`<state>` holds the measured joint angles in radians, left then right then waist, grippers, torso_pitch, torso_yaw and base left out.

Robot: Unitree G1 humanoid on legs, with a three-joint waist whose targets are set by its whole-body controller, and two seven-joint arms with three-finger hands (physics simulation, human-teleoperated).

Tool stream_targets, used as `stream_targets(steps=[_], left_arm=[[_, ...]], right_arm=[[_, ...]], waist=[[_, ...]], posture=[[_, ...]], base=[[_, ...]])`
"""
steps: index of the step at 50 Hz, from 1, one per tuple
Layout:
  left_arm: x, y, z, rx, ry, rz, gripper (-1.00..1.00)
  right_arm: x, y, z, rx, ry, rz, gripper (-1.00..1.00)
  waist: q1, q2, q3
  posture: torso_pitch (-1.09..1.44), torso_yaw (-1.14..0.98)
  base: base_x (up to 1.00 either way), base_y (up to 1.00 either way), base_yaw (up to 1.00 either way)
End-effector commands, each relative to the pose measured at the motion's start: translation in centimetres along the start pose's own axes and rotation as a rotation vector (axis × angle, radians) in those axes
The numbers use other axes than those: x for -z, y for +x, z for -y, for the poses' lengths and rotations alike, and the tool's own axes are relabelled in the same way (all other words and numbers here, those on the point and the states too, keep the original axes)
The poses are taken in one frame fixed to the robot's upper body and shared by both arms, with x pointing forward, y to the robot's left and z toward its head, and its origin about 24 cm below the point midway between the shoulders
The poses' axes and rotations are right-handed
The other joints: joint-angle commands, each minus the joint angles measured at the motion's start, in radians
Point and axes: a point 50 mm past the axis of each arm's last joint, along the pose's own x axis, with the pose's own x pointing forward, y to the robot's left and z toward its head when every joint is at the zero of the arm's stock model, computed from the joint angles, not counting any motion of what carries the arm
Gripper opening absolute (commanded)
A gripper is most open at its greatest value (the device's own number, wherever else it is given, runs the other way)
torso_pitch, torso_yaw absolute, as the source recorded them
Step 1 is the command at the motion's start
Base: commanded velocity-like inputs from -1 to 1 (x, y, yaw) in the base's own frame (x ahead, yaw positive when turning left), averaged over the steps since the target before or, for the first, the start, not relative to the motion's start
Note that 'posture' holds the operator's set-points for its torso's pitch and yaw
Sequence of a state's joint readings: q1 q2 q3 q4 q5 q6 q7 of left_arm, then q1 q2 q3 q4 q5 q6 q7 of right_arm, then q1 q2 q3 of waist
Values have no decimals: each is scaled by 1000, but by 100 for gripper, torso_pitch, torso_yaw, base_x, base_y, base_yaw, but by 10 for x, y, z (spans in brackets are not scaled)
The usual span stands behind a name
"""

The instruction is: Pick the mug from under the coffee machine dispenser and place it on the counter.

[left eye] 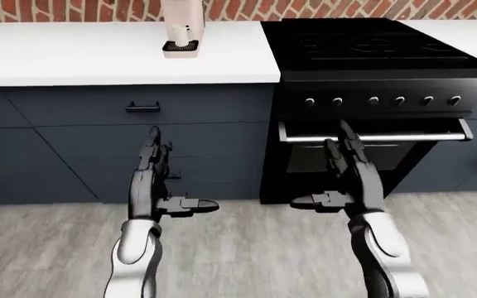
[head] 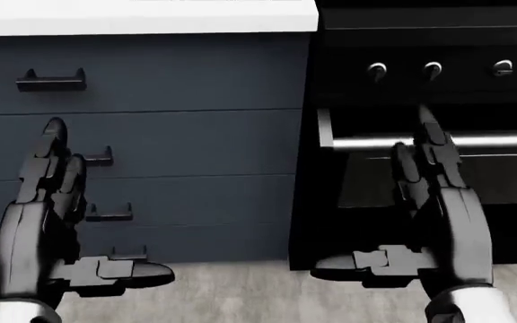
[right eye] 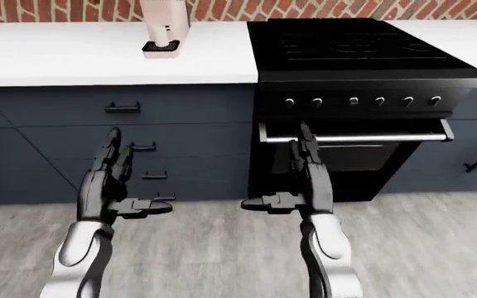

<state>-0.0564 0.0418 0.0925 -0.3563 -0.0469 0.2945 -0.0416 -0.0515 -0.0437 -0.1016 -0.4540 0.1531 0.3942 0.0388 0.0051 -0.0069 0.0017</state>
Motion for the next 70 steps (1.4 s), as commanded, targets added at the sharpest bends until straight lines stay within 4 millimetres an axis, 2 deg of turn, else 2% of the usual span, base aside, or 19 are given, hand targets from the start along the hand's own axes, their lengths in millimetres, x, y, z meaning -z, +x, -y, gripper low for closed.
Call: stream_targets(steps=[1, 14, 23, 34, 35, 38, 44, 45, 48, 53, 55, 56, 57, 58, 59, 66, 68, 69, 70], left_arm=[[-19, 1, 3, 18, -12, 81, 100], [-85, 2, -2, 0, 19, 225, 100], [-120, 3, -19, -42, 40, 290, 100], [-134, 3, -30, -84, 48, 308, 100], [-134, 3, -31, -86, 49, 308, 100], [-134, 3, -33, -93, 49, 307, 100], [-135, 3, -34, -96, 50, 307, 100], [-136, 3, -34, -97, 49, 308, 100], [-136, 3, -34, -98, 50, 307, 100], [-137, 2, -34, -99, 50, 309, 100], [-136, 2, -35, -99, 49, 307, 100], [-136, 2, -35, -99, 49, 307, 100], [-136, 2, -35, -99, 49, 307, 100], [-136, 2, -35, -100, 48, 307, 100], [-136, 2, -35, -99, 49, 306, 100], [-134, 3, -34, -97, 47, 304, 100], [-135, 2, -34, -97, 48, 305, 100], [-135, 2, -34, -97, 48, 305, 100], [-135, 2, -34, -97, 47, 305, 100]], right_arm=[[-21, 2, -2, -12, -5, 83, 100], [-86, 3, 0, -15, -36, 225, 100], [-137, 7, 14, 17, -65, 330, 100], [-155, 8, 21, 26, -81, 374, 100], [-156, 9, 22, 28, -82, 376, 100], [-158, 9, 23, 28, -88, 378, 100], [-159, 9, 23, 32, -99, 379, 100], [-160, 9, 23, 32, -99, 380, 100], [-160, 9, 23, 29, -101, 377, 100], [-161, 8, 23, 29, -99, 377, 100], [-161, 8, 23, 29, -99, 377, 100], [-161, 8, 23, 29, -99, 376, 100], [-161, 8, 23, 29, -99, 375, 100], [-161, 8, 23, 29, -99, 375, 100], [-160, 8, 23, 29, -100, 374, 100], [-161, 8, 23, 29, -98, 373, 100], [-161, 8, 24, 31, -99, 373, 100], [-160, 8, 24, 33, -99, 372, 100], [-161, 8, 24, 33, -99, 372, 100]], waist=[[0, 0, -15], [0, -1, -3], [2, -2, 8], [3, -4, 18], [1, 0, 0], [-1, 2, 32], [-3, -34, 50], [-6, -18, 48], [-3, -18, 41], [-7, 25, 45], [-11, 63, 37], [-12, 98, 23], [-1, 58, 32], [-10, 72, 39], [-4, 68, 36], [10, 6, 34], [15, -32, 29], [16, -65, 18], [3, -34, 32]], posture=[[0, 0], [0, 0], [0, 0], [0, 0], [0, 0], [0, 0], [0, 0], [0, 0], [0, 0], [0, 0], [0, 0], [0, 0], [0, 0], [0, 0], [0, 0], [0, 0], [0, 0], [0, 0], [0, 0]], base=[[0, 0, 0], [0, 0, 0], [0, 0, 0], [0, 0, 0], [6, 0, 0], [15, 0, 0], [24, 0, 0], [27, 0, 0], [28, 0, 0], [28, 5, 0], [28, 10, 0], [27, 11, 0], [29, 11, 0], [27, 12, 0], [28, 12, 0], [28, 12, 0], [27, 12, 0], [27, 12, 0], [27, 12, 0]])
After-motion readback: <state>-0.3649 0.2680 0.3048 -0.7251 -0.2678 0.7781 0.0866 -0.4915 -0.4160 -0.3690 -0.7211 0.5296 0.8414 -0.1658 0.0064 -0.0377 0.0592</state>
